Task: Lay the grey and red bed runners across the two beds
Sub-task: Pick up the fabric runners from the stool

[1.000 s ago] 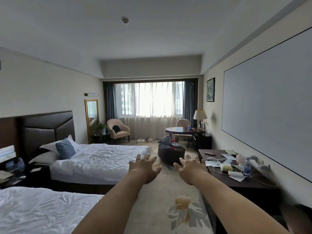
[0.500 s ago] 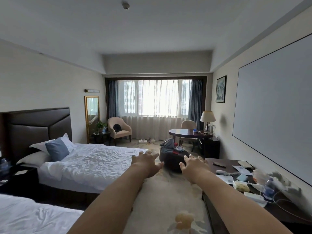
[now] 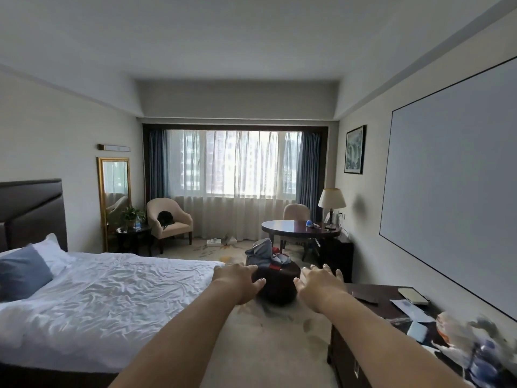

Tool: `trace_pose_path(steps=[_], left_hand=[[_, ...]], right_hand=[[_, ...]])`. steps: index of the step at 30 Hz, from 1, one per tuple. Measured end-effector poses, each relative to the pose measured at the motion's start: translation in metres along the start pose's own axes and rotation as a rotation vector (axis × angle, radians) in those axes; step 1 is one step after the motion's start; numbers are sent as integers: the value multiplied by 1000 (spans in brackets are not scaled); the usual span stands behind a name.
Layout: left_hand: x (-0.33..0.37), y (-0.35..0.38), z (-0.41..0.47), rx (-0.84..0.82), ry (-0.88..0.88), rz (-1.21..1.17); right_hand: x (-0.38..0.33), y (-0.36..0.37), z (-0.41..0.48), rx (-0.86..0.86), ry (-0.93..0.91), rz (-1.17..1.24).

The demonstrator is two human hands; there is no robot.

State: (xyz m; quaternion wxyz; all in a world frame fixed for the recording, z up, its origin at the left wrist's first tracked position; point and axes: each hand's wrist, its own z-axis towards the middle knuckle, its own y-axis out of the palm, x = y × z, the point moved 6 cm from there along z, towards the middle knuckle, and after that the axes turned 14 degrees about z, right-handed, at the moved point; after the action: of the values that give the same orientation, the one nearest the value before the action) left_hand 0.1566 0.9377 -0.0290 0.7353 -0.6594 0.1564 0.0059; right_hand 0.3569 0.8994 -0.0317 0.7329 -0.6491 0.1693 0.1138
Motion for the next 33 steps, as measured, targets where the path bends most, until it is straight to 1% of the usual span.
trace_pose_path(steps=[4, 12, 18, 21, 25, 29, 33], left_hand=[[0, 8, 99, -21, -1, 19], [34, 42, 313, -37, 42, 15], [61, 37, 471, -21, 8, -19], [74, 44, 537, -49, 17, 34], [73, 50, 628, -37, -6, -21], [74, 66, 723, -52, 9, -60], [60, 81, 832, -68, -12, -112]], right_hand=[[16, 10, 97, -13, -2, -45], [66, 30, 310, -17, -53, -66], [110, 27, 472, -24, -56, -56], [127, 24, 544, -31, -57, -54], [141, 27, 634, -31, -66, -39], [164, 42, 724, -42, -62, -26], [182, 50, 829, 9, -73, -26]])
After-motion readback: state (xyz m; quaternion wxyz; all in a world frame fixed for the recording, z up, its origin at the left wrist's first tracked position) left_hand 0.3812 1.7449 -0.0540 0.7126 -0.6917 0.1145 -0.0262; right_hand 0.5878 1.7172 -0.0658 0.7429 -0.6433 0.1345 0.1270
